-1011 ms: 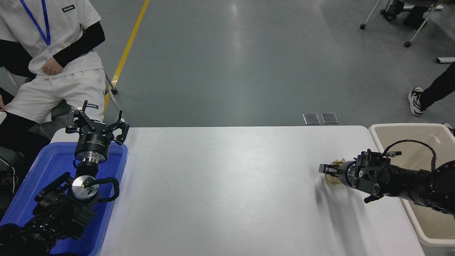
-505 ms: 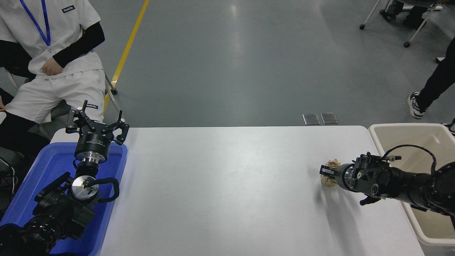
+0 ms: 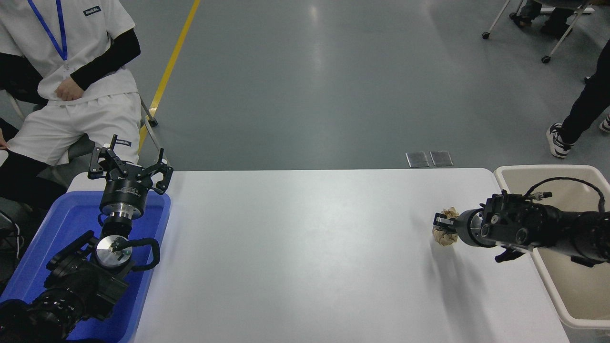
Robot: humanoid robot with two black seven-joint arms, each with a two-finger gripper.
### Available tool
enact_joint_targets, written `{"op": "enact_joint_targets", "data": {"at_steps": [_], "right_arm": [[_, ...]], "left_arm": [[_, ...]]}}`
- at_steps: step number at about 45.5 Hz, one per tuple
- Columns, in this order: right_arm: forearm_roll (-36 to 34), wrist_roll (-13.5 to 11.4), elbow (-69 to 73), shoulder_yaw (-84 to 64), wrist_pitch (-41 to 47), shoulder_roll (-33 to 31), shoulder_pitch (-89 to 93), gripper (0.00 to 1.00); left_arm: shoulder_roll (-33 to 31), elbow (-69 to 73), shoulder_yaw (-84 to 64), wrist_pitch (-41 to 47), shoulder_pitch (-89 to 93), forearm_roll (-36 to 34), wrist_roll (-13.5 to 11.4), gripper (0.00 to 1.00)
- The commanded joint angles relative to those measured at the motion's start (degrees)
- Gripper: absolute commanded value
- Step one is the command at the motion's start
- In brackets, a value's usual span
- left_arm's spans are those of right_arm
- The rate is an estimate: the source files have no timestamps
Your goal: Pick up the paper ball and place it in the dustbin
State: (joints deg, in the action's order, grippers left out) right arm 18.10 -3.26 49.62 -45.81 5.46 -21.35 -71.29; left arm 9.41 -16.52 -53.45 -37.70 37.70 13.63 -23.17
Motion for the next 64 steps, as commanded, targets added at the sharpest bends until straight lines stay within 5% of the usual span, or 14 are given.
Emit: {"op": "enact_joint_targets", "data": {"at_steps": [1,14,35,64], "right_arm": [[0.1,0.09,9.17,-4.19,6.83,-4.92,-10.44,0.0],[0.36,0.27,19.72,-12.54,10.87,-6.33,-23.28,0.0],[-0.08,0.36,20.17,-16.85,39.54,-7.83,-41.12,0.0],[-0.08,0.36,21.31,-25.47,39.54,-7.74,-58.44,0.0]], "left_arm": [[0.0,0.0,0.01,-0.01,0.0,0.0,-0.03,0.99],[0.0,0.0,0.01,-0.01,0.0,0.0,0.06,0.99],[0.0,0.0,0.01,-0.01,0.0,0.0,0.06,0.99],[0.0,0.0,0.01,-0.01,0.0,0.0,-0.03,0.99]]}}
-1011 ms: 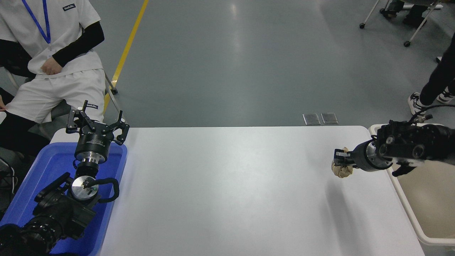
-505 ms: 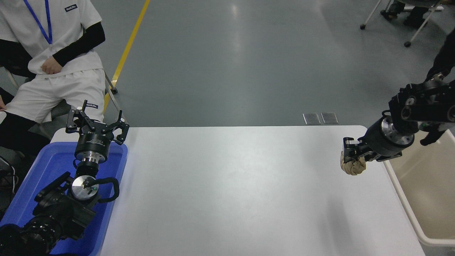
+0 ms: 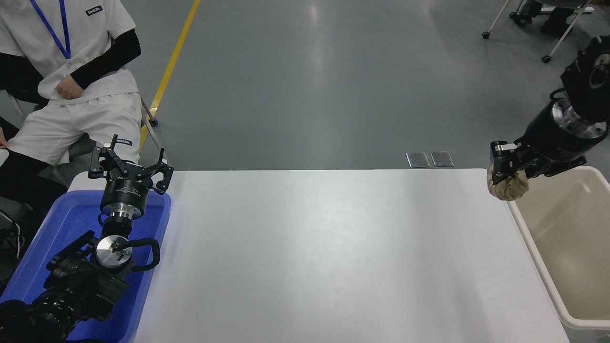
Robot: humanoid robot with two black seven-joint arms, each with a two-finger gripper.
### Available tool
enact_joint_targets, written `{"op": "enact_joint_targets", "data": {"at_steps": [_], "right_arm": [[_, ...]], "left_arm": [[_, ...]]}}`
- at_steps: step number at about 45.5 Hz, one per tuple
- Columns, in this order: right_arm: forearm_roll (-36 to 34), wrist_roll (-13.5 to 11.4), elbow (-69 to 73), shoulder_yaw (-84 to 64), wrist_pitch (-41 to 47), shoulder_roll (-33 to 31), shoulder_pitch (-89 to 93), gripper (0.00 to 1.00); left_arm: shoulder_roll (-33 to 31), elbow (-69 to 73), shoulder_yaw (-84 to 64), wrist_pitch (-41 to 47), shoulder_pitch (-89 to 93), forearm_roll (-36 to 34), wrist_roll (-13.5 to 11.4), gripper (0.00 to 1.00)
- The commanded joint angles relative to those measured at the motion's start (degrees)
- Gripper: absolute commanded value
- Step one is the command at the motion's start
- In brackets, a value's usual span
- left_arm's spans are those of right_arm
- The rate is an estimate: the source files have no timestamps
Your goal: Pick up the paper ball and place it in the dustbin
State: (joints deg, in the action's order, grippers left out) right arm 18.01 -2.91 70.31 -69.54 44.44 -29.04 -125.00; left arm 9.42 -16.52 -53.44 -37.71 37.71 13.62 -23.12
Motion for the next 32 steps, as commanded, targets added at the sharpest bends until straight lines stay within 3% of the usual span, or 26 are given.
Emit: {"op": "enact_joint_targets", "data": {"at_steps": [1,15,32], "right_arm": [[0.01,0.01,0.61,-1.65,0.56,-0.05,-4.72,0.0],[0.45,-0.08,-0.27,-2.87,0.56,-0.75,-3.76,0.0],[4.57,-0.34,-5.71,-3.23,0.56,-11.38,0.9,0.0]], "left_arm": [[-0.01,0.0,0.0,0.01,0.0,0.0,0.01,0.99],[-0.01,0.0,0.0,0.01,0.0,0.0,0.01,0.99],[-0.01,0.0,0.0,0.01,0.0,0.0,0.01,0.99]]}}
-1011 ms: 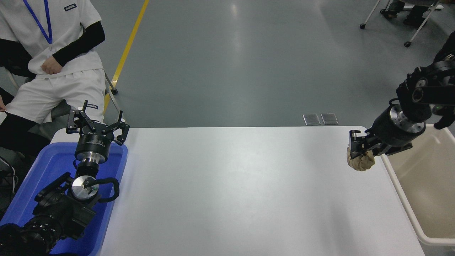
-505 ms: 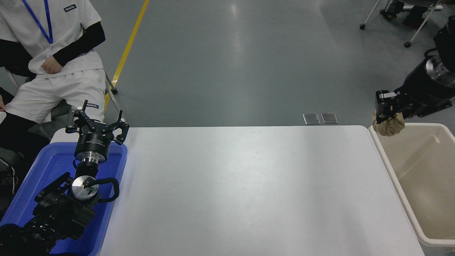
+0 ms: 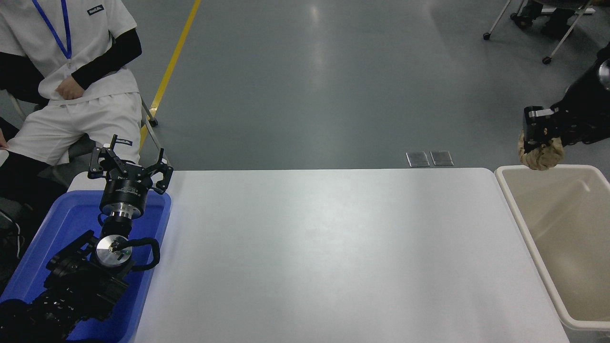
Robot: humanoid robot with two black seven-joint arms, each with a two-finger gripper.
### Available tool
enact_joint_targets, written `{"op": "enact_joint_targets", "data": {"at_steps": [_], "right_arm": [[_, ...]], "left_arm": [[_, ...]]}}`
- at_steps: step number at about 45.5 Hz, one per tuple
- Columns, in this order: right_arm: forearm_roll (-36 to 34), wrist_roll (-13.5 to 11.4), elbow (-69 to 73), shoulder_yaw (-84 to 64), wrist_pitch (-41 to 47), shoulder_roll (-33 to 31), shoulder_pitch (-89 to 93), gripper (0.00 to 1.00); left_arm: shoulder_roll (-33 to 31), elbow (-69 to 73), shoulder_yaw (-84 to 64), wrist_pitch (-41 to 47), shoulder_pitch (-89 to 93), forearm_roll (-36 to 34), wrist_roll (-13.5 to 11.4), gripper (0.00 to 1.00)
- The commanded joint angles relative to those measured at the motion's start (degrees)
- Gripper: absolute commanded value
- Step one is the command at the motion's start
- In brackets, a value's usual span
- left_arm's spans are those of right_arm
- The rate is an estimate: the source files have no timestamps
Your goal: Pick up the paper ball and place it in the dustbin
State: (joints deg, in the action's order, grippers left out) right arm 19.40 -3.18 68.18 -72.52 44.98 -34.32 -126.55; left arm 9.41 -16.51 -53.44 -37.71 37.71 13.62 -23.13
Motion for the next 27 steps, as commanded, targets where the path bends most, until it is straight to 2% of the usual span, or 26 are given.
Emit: {"op": "enact_joint_targets", "data": {"at_steps": [1,16,27], "right_arm": [[3.71,-0.08,-4.1,-0.16,0.02,-6.8,2.89,0.0],[5.83,-0.16,-8.76,0.19,0.02,-15.51,8.25,0.0],[7.58,-0.16,-10.43,0.8,0.02,-18.85,12.64,0.0]], "left_arm": [[0.0,-0.01,0.0,0.0,0.0,0.01,-0.07,0.99],[0.0,-0.01,0.0,0.0,0.0,0.01,0.02,0.99],[0.0,-0.01,0.0,0.0,0.0,0.01,-0.07,0.99]]}}
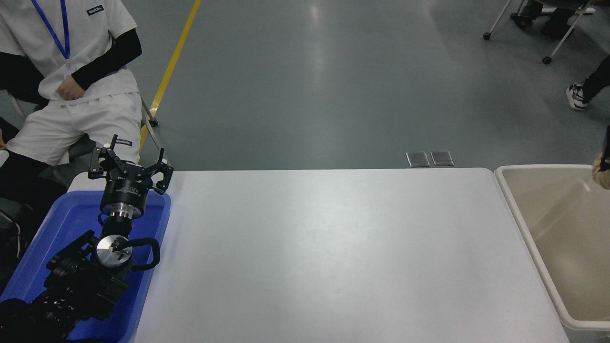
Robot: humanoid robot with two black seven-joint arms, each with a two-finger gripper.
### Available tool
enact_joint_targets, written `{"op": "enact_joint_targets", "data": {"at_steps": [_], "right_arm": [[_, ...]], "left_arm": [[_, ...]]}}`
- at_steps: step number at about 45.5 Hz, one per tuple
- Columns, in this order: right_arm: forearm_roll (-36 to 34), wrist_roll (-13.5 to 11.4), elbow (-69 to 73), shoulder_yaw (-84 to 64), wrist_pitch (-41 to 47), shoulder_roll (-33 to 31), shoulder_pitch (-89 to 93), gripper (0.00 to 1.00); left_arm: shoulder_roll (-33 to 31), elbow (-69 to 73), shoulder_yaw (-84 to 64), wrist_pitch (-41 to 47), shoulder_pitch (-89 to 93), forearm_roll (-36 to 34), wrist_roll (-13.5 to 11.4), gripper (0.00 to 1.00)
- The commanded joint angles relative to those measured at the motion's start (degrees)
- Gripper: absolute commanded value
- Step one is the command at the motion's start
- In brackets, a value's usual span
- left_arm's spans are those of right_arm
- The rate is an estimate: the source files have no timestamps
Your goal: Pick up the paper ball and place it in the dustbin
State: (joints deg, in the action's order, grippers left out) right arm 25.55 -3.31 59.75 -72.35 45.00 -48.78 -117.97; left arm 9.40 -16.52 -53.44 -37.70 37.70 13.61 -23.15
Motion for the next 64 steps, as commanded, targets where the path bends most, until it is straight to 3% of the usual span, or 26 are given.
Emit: {"op": "enact_joint_targets", "data": {"at_steps": [1,33,64], "right_arm": [[1.43,-0.03,-2.53,0.89,0.0,-4.48,4.85,0.0],[0.82,-0.03,-22.75,29.98,-0.08,-3.51,41.32,0.0],[-3.22,0.06,-26.52,42.9,-34.17,4.39,63.2,0.0]], "left_arm": [[0.0,0.0,0.0,0.0,0.0,0.01,0.03,0.99],[0.0,0.0,0.0,0.0,0.0,0.01,-0.06,0.99],[0.0,0.0,0.0,0.0,0.0,0.01,-0.06,0.99]]}}
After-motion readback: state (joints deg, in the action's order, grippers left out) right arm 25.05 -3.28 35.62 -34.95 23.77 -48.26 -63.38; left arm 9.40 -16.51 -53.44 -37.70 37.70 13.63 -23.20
